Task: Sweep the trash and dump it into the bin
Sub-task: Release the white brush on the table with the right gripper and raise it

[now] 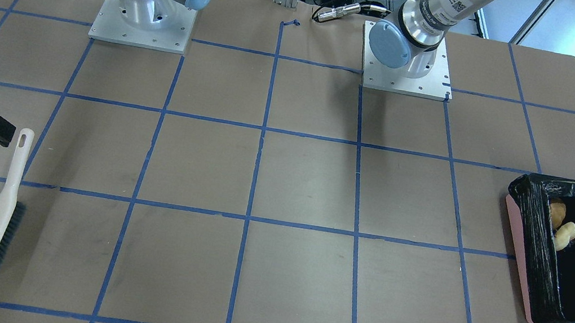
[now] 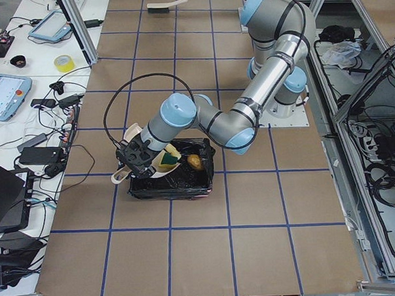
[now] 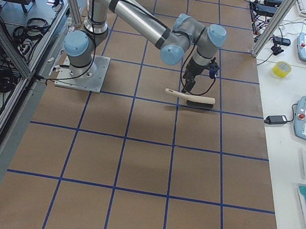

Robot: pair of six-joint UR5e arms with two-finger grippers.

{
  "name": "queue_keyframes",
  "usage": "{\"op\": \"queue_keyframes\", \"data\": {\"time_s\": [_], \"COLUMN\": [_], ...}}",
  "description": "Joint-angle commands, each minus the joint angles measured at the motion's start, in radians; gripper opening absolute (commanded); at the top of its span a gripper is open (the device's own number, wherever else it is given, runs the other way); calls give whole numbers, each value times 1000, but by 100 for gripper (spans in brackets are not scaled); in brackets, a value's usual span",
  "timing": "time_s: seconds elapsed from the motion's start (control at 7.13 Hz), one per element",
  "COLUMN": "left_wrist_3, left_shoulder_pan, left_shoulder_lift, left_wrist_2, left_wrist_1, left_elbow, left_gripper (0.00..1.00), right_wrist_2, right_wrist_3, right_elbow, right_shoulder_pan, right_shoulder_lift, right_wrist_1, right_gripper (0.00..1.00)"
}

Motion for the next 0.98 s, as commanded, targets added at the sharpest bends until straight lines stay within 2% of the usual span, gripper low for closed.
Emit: {"op": "queue_keyframes", "data": {"time_s": [0.0, 0.14, 0.28, 0.56, 0.7, 0.84], "left_wrist_3": [57, 72, 86, 5, -94, -221], "left_shoulder_pan": [0, 0, -1, -44, -107, -210], "left_shoulder_lift": [4, 5, 8, 42, 65, 91], "left_wrist_2": [-4, -7, -7, 34, 129, 250], "left_wrist_1": [74, 155, 169, 133, 52, -3], "left_elbow": [1, 1, 0, 3, 4, 4], "left_gripper": [0, 0, 0, 0, 0, 0], "right_wrist_2": [18, 26, 42, 53, 122, 133], "right_wrist_3": [16, 99, 202, 348, 355, 350], "right_elbow": [-105, -165, -222, -250, -238, -235], "right_shoulder_pan": [30, 70, 149, 316, 337, 337], "right_shoulder_lift": [-114, -130, -131, -131, -134, -145], "right_wrist_1": [169, 243, 291, 288, 285, 283], "right_gripper": [100, 100, 100, 100, 100, 100]}}
